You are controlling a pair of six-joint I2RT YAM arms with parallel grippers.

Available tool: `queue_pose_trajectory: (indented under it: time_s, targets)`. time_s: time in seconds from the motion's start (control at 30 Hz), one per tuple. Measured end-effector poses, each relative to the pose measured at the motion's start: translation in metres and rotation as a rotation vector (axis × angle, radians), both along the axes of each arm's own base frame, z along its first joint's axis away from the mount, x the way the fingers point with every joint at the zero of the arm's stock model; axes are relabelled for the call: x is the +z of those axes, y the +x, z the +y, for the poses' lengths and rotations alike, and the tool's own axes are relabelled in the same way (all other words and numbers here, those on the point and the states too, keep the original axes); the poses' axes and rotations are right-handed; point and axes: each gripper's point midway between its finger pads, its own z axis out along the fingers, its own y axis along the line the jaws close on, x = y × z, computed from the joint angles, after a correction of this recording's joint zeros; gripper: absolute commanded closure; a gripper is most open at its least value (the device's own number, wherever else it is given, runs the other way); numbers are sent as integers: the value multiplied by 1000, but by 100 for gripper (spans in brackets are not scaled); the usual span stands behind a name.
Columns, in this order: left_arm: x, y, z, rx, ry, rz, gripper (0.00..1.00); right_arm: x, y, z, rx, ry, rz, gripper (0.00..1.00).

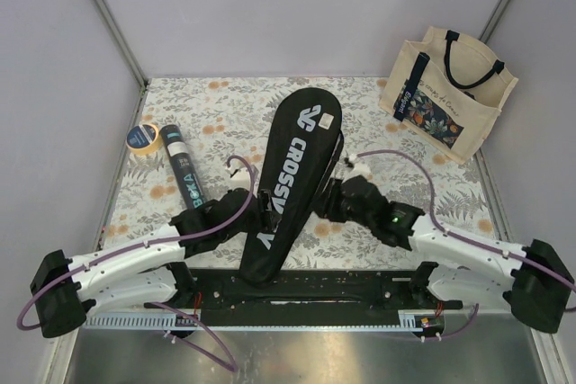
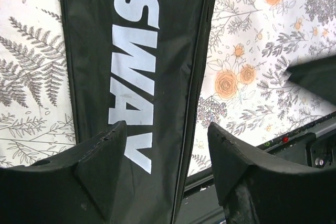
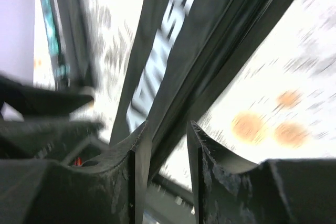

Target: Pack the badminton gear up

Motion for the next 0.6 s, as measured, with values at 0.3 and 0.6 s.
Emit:
queue_pose_trajectory:
  time_s: [0.3, 0.6]
  targets:
    - [-40, -13, -14, -68, -36, 105, 36, 48, 134, -72, -190, -124, -229, 50]
    - [-65, -27, -41, -172, -96, 196, 39, 25, 233, -79, -163, -139, -153, 34]
